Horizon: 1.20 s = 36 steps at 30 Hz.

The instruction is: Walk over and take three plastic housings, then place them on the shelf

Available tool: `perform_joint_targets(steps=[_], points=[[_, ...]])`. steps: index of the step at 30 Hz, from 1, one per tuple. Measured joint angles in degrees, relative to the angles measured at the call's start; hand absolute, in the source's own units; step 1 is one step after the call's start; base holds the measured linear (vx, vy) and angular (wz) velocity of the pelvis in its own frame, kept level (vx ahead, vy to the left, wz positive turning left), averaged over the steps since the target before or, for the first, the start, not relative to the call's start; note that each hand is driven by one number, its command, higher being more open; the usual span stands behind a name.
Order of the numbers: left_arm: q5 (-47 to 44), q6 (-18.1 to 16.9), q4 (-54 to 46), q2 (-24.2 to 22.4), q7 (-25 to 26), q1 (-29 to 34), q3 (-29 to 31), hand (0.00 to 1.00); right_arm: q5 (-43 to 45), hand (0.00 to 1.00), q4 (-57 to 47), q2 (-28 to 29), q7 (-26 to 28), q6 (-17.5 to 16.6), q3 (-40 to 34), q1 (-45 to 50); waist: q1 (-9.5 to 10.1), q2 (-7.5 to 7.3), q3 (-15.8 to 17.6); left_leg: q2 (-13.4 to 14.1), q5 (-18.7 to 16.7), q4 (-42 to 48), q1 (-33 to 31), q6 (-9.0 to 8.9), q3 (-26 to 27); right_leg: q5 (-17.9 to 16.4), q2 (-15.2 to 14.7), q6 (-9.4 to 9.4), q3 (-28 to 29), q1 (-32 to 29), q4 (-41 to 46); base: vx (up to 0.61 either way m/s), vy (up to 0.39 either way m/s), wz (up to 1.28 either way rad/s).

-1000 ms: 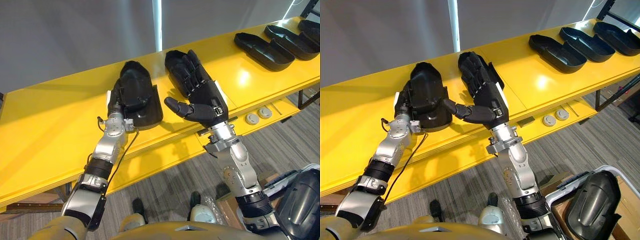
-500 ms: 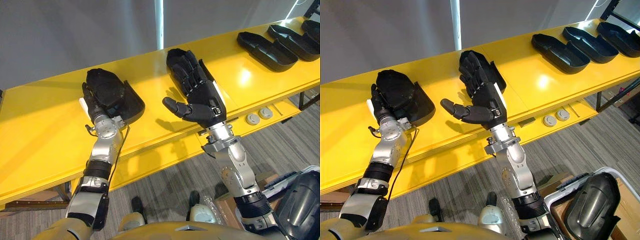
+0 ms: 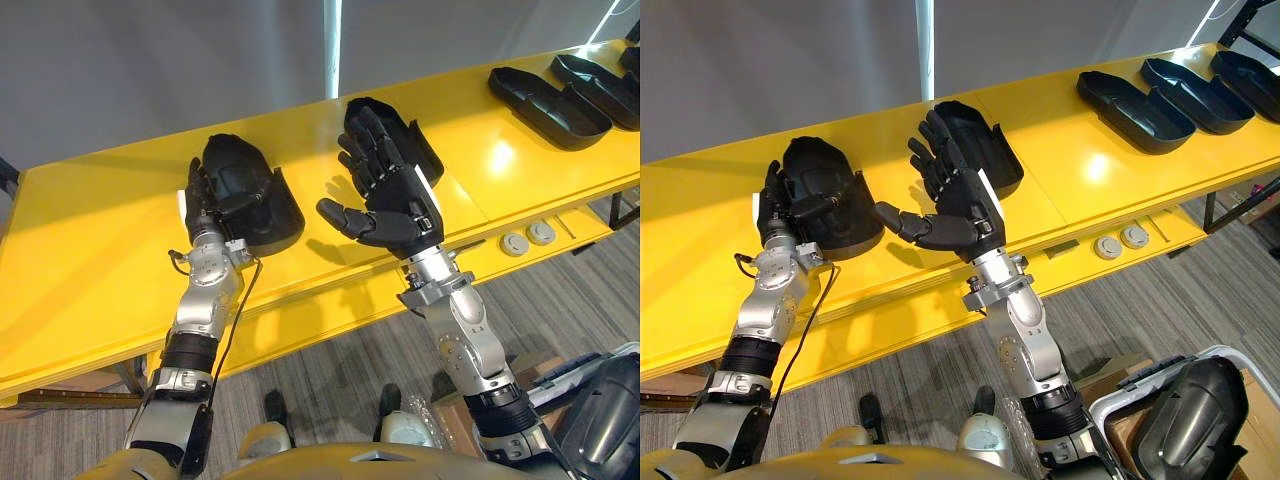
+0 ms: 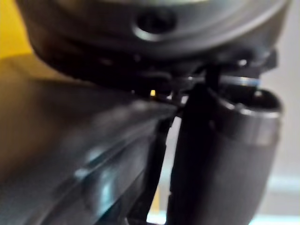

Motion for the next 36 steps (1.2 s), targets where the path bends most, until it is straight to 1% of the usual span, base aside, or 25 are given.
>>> perform_joint_targets(steps=[2,3,5,8,10,14,15,17,18,20,22,23,24,26,27,30,32,34,36], points=[[0.1,0.0,-0.7,1.1,-2.5,0.0,-1.9,1.0,0.0,1.0,0.0,0.0,0.0,0.0,0.0,0.0,-0.01,0.0,0.0,0.0,0.0,0.0,0.0,0.0,0.0,0.1,0.0,-0.03,0.0,0.0,0.0,0.0,0.0,0.0],[0.1,0.0,-0.9,1.1,-2.9,0.0,-2.2,1.0,0.0,1.0,0.0,0.0,0.0,0.0,0.0,0.0,-0.01,0.0,0.0,0.0,0.0,0.0,0.0,-0.01,0.0,0.1,0.0,-0.04,0.0,0.0,0.0,0.0,0.0,0.0],[0.4,0.1,-2.1,1.2,-4.2,0.0,-4.7,1.0,0.0,1.0,0.0,-0.2,0.0,0.0,0.0,0.0,-0.09,0.0,0.0,0.0,0.0,0.0,-0.1,-0.03,0.1,0.1,0.0,-0.11,0.0,0.0,-0.2,0.0,0.0,0.0],[2.8,0.0,-2.6,1.2,-4.6,-0.1,-6.1,1.0,-0.1,1.0,0.0,-0.3,-0.2,0.0,0.0,0.0,-0.28,0.0,0.0,0.0,-0.1,0.0,-0.2,-0.07,0.4,0.3,0.1,-0.35,0.1,-0.1,-0.8,0.0,-0.006,-0.05],[3.5,0.0,-2.7,1.3,-4.4,-0.2,-6.1,1.0,-0.1,1.0,0.1,-0.5,-0.8,0.0,0.0,0.0,-0.44,0.01,0.0,0.1,-0.1,0.0,-0.4,-0.07,0.5,0.7,0.2,-0.17,0.1,-0.2,-1.2,0.0,-0.006,-0.02],[4.6,-0.1,-2.7,2.9,-3.7,-0.4,-6.2,1.0,-0.1,1.0,1.1,-2.2,-1.3,0.0,0.0,0.0,-1.06,0.02,0.0,0.1,0.1,0.0,-0.6,-0.07,0.7,1.2,0.3,-0.42,0.2,-0.7,-1.1,0.0,-0.002,-0.01],[4.5,-0.5,-2.7,3.1,-3.4,-0.4,-6.2,1.0,-0.3,1.0,1.5,-2.3,-1.3,-0.1,0.0,0.0,-1.19,0.03,0.0,0.1,0.1,0.0,-0.5,-0.08,0.7,1.2,0.3,-0.43,0.2,-0.5,-1.1,0.0,0.0,0.0],[4.2,-4.3,-3.8,3.2,-2.6,-0.4,-5.9,1.0,-2.1,1.0,2.4,-2.4,-1.2,0.0,0.1,0.5,-1.4,0.05,0.0,0.1,0.1,0.0,0.2,-0.11,0.6,1.1,0.3,-0.47,0.2,0.3,-1.1,0.0,0.0,0.0],[4.1,-5.1,-5.1,3.2,-2.5,-0.4,-5.8,1.0,-2.1,1.0,2.4,-2.4,-1.1,0.0,0.2,0.8,-1.4,0.05,0.0,0.1,0.0,0.0,0.4,-0.12,0.6,1.1,0.3,-0.48,0.1,0.4,-1.1,0.0,0.0,0.0],[4.7,-9.2,-11.6,3.2,-0.4,-0.4,-5.6,1.0,-2.4,1.0,2.4,-2.5,-1.1,0.0,1.2,1.3,-1.38,0.06,0.0,0.1,0.0,0.0,1.0,-0.17,0.6,1.1,0.3,-0.54,0.1,1.1,-1.1,0.0,0.0,0.0],[6.4,-11.8,-16.1,3.2,1.7,-0.4,-5.4,1.0,-4.6,1.0,2.4,-2.4,-1.4,-0.2,2.2,1.9,-1.4,0.28,-0.2,0.1,-0.2,0.0,1.4,-0.39,0.6,0.9,0.3,-0.63,0.0,1.5,-1.1,-0.02,-0.002,-0.01],[9.3,-13.0,-18.6,3.2,3.3,-0.4,-5.1,1.0,-5.8,1.0,2.4,-2.5,-2.3,-0.2,3.0,2.3,-1.36,0.47,-0.3,0.2,-0.6,0.0,1.5,-0.52,0.6,0.7,0.3,-0.88,0.0,1.6,-1.2,-0.03,-0.005,-0.02],[10.2,-13.6,-19.4,3.2,4.0,-0.4,-5.0,1.0,-6.9,1.0,2.4,-2.3,-2.6,-0.2,3.2,2.6,-1.31,0.61,-0.4,0.2,-0.6,0.0,1.5,-0.51,0.6,0.6,0.3,-1.05,-0.1,1.6,-1.2,-0.04,-0.006,-0.01],[15.1,-13.8,-21.3,3.2,6.8,-0.3,-4.0,1.0,-9.1,1.0,2.4,-2.4,-5.4,-0.3,3.9,3.6,-1.2,1.04,-0.7,0.2,-0.6,0.0,1.8,-0.46,0.6,0.5,0.4,-0.79,-0.3,2.2,-1.6,-0.03,-0.013,0.0],[16.1,-13.8,-21.6,3.2,7.5,-0.1,-3.5,1.0,-9.5,1.0,2.4,-2.4,-6.0,-0.3,4.0,3.6,-1.23,1.16,-0.8,0.2,-0.6,0.0,1.8,-0.42,0.6,0.5,0.4,-0.71,-0.4,2.3,-1.8,0.0,0.0,0.0],[16.2,-13.8,-25.1,3.2,10.5,1.8,-0.9,1.0,-11.0,1.0,2.3,-2.4,-8.2,-0.4,3.8,3.6,-1.38,1.4,-1.0,0.5,-0.6,0.0,1.5,-0.32,0.5,0.5,0.7,-0.69,-0.7,2.1,-2.1,0.0,-0.004,0.01],[16.2,-13.9,-28.9,3.1,12.3,4.3,0.8,1.0,-11.3,1.0,1.8,-2.3,-9.1,-0.4,2.8,4.3,-1.26,1.4,-1.3,0.8,-0.4,0.0,0.9,-0.78,0.2,0.6,1.0,-0.67,-1.3,2.1,-2.7,0.03,-0.023,0.08],[15.9,-14.1,-32.2,3.0,13.5,6.8,2.1,1.0,-13.6,1.0,1.7,-2.3,-9.9,-0.4,1.7,4.4,-0.85,1.47,-1.4,0.9,-0.3,0.0,0.8,-0.73,0.1,1.1,1.2,-0.66,-1.5,2.2,-3.1,0.06,-0.024,0.06],[15.7,-14.6,-36.0,2.4,13.9,9.7,2.8,1.0,-16.6,1.0,1.3,-2.4,-10.2,-0.4,-0.1,5.3,-0.04,1.62,-1.8,1.0,-0.2,0.0,0.6,-0.79,-0.3,1.2,1.2,-0.69,-2.1,2.3,-3.1,0.06,-0.01,0.09]])
